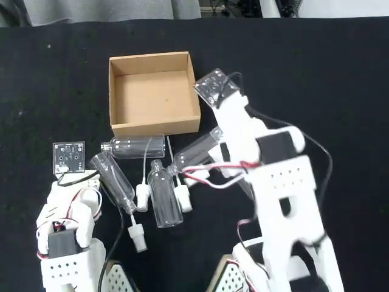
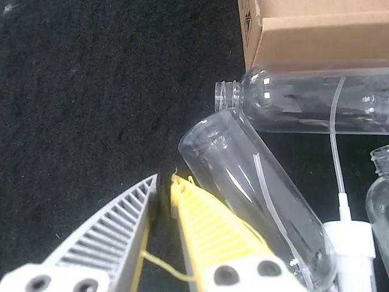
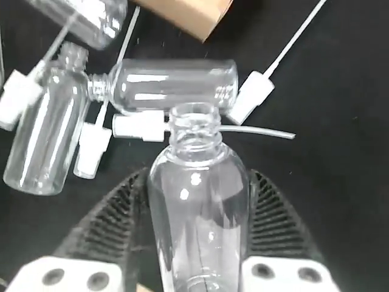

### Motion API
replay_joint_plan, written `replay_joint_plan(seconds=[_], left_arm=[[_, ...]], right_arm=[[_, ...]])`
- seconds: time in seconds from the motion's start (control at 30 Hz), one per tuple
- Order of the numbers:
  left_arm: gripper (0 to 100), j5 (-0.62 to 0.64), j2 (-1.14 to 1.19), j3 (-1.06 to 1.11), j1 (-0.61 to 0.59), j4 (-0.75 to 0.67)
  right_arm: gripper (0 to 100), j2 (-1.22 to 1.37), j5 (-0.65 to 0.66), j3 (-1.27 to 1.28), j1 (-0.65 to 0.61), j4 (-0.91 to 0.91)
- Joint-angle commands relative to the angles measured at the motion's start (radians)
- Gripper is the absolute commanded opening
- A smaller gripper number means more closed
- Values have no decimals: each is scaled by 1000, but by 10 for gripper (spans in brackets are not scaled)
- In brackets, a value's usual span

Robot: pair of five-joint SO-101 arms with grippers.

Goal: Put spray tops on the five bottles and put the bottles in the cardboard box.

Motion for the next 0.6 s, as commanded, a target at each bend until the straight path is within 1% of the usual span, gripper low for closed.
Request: replay_joint_plan(seconds=[0.0,0.17,0.33,0.5,0.57], left_arm=[[30,-6,-5,-12,-4,-21],[30,-6,-5,-15,-4,-21],[30,0,-5,-21,-4,-20],[32,2,-5,-28,-4,-15],[66,3,-5,-39,-7,0]], right_arm=[[114,-93,-28,-39,-12,6],[113,-140,-63,27,-11,-29],[113,-259,-91,114,-12,-63],[113,-387,-91,291,-11,-198],[113,-429,-92,363,-9,-259]])
